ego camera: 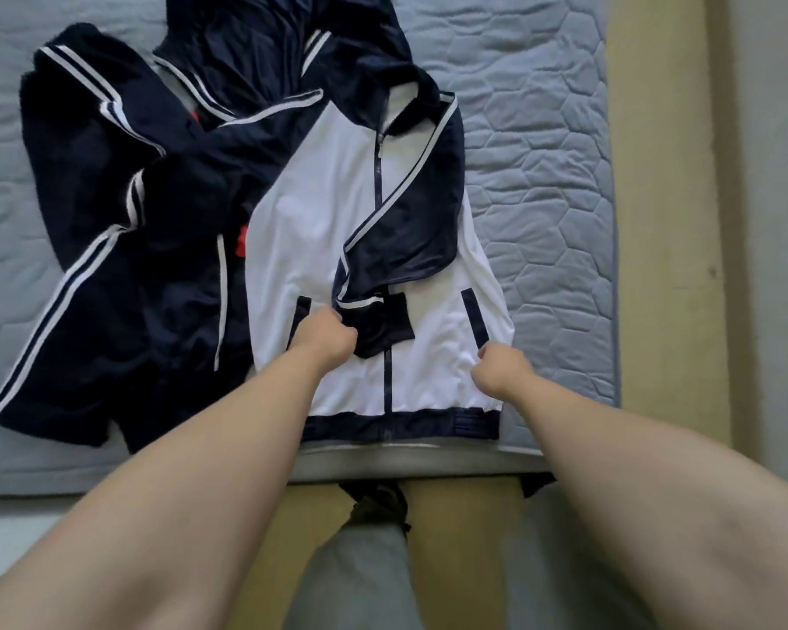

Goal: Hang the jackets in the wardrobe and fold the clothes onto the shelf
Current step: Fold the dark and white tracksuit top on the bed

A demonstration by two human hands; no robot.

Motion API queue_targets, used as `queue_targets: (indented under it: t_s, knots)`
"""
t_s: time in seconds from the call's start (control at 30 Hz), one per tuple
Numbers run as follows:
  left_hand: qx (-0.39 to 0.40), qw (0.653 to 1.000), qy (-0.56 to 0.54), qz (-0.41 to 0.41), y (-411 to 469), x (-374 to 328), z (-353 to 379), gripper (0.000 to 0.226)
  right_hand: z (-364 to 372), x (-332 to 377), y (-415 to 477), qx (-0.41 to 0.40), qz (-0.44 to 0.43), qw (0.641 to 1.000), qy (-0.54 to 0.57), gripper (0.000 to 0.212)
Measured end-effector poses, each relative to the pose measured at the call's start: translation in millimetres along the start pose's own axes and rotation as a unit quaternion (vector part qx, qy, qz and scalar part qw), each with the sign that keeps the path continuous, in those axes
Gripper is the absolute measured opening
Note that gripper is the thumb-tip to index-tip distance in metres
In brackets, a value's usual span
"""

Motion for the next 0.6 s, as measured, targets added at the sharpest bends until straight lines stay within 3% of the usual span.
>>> queue_targets:
  t_s: [0.1, 0.23, 0.27, 0.33, 0.5, 0.6]
  knots:
    - [-0.039, 0.998, -0.029, 0.033, 7.4, -26.0, -16.6, 0.031, -15.6, 34.8, 3.1, 0.006, -0.011, 0.988, 0.153, 0.031]
    - [-0.089, 0.992, -0.053, 0.070, 35.5, -80.2, -36.9, 0.031, -38.7, 63.6, 24.7, 0.055, 0.058, 0.916, 0.393, 0.013]
    - [-0.096, 0.990, -0.060, 0.081, 45.4, -99.1, -39.9, 0.030, -47.9, 68.2, 36.7, 0.051, 0.065, 0.893, 0.441, 0.009]
    - [-0.108, 0.986, -0.072, 0.102, 71.5, -142.0, -40.7, 0.030, -62.3, 75.0, 67.9, 0.048, 0.071, 0.843, 0.532, 0.024]
    - [-0.150, 0.982, -0.069, 0.094, 157.6, -243.9, -24.8, 0.050, -83.8, 99.8, 144.3, 0.207, 0.096, 0.638, 0.735, 0.052]
    - [-0.139, 0.989, -0.008, 0.054, 194.5, -285.1, -7.8, 0.066, -109.8, 85.2, 171.5, 0.224, 0.125, 0.603, 0.755, 0.042]
Point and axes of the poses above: each hand's wrist, its own y-axis towards the middle knuckle, its own z-axis out of the palm, x = y × z, the point moved 7 cm from there along y, towards the middle knuckle, and after that the axes turned 6 degrees about y, right-handed, at the moved point
